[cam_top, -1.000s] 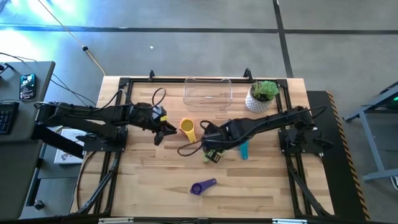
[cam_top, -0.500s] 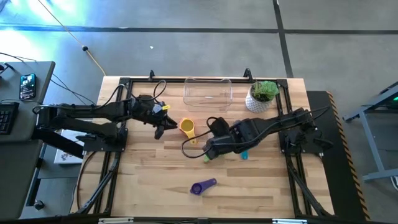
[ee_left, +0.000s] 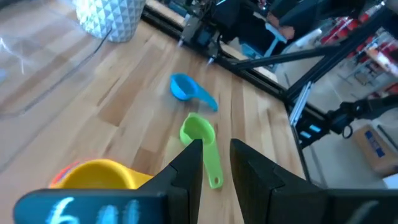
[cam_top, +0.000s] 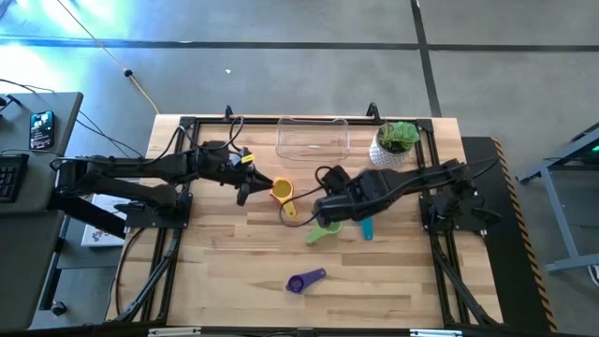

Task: Nest measuring cups in basket
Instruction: Stack the green measuring cup on the top of the yellow measuring cup

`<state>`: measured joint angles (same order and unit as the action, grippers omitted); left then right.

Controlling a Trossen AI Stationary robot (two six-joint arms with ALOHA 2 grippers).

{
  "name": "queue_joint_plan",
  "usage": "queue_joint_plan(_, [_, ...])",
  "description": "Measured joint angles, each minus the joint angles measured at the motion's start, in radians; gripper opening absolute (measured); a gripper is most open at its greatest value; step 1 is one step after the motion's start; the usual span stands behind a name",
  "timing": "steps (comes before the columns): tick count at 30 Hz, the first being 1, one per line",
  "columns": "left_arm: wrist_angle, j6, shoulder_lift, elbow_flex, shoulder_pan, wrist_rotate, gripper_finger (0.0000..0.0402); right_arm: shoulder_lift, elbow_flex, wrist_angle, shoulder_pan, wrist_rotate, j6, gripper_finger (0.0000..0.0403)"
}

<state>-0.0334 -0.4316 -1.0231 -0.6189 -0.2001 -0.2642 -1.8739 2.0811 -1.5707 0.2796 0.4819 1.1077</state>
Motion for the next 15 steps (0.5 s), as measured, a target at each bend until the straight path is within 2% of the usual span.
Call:
queue_joint_plan(8, [-0.176,-0.112,-0.133,-0.003,0.008,0.000,0.0072,0.088,0.000,0.000,-0.082,0.043,-0.147,0.0074])
queue_joint_plan(15, [-0.170,-0.113,-0.284,-0.119,0.040,0.003,0.0072,0.175,0.000,-0.001,-0.161,0.076,-0.190,0.0074])
